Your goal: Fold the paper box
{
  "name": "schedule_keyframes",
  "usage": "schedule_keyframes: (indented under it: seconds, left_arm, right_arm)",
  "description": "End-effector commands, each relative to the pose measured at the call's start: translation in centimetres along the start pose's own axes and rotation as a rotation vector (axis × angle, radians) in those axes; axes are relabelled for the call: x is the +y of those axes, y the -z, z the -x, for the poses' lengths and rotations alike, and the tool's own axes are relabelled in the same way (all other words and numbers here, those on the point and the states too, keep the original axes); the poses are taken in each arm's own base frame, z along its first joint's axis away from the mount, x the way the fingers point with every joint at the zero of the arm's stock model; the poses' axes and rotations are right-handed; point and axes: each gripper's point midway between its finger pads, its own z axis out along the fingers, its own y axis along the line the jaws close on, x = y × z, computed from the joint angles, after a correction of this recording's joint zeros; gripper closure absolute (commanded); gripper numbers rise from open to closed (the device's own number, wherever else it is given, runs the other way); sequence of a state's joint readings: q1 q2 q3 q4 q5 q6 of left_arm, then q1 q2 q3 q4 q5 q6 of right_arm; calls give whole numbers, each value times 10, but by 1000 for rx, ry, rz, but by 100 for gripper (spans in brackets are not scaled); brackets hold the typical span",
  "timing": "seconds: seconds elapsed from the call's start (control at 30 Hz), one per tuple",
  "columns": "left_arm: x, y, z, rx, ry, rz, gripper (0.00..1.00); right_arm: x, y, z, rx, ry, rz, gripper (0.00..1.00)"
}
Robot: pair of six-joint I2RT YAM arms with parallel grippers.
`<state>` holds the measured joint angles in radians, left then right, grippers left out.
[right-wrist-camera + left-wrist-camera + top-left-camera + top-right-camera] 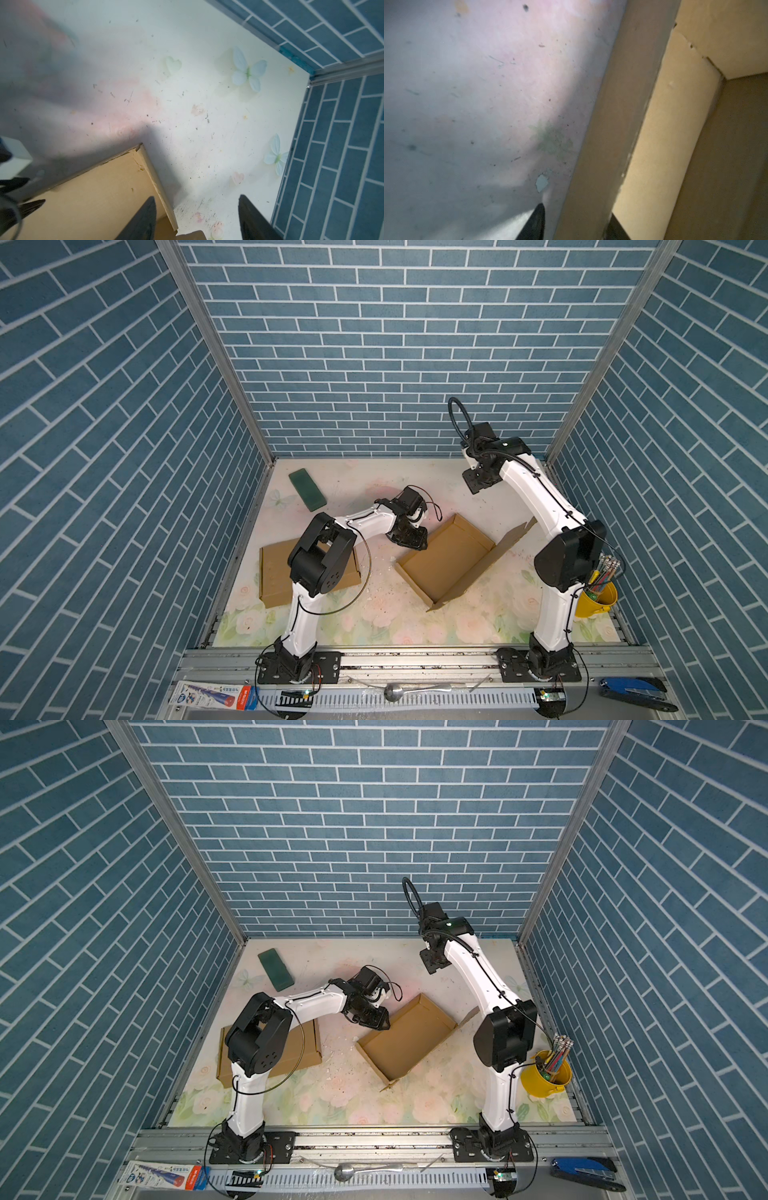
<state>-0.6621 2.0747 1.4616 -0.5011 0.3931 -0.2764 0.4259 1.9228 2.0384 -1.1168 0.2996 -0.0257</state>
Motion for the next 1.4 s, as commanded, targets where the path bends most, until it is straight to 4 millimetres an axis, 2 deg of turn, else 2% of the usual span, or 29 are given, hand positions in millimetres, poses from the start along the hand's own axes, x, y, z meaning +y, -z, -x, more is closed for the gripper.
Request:
schedule_keyframes:
  seconds: [0.0,0.13,0.27,0.43,0.53,0.63,0.73,0.87,1.03,1.1,1.23,1.37]
  left_arm:
    - [-2,-2,5,-30,71,3,68]
    - [10,-3,-3,-56,203,43,82]
    - [19,-1,-12,-104,374,61,88]
    - [36,14,-18,-250,613,101,89]
    - [39,19,-21,-316,742,138,85]
    - [33,7,-25,-369,913,96,83]
    - [17,0,-18,-417,983,47,78]
    - [3,11,-7,-454,964,47,62]
    - [3,37,-10,-463,876,86,44]
    - [8,52,-13,-463,807,133,39]
    - [34,83,-11,-467,670,230,30]
    - [48,110,19,-491,505,239,25]
  right_arm:
    - [-34,48,1,-126,-218,-40,37]
    - [-63,79,-11,-192,-367,-33,37]
    - [-77,95,-26,-235,-428,-38,37]
    - [-86,101,-45,-258,-492,-40,37]
    - [-84,101,-50,-263,-519,-25,37]
    - [-77,102,-54,-267,-552,21,37]
    - [-75,107,-60,-285,-585,34,37]
    - [-71,111,-72,-276,-591,50,34]
    - [-62,111,-92,-249,-645,94,31]
    - [-54,109,-104,-228,-686,120,31]
    - [-39,98,-137,-184,-790,152,32]
    - [-21,91,-167,-137,-860,201,32]
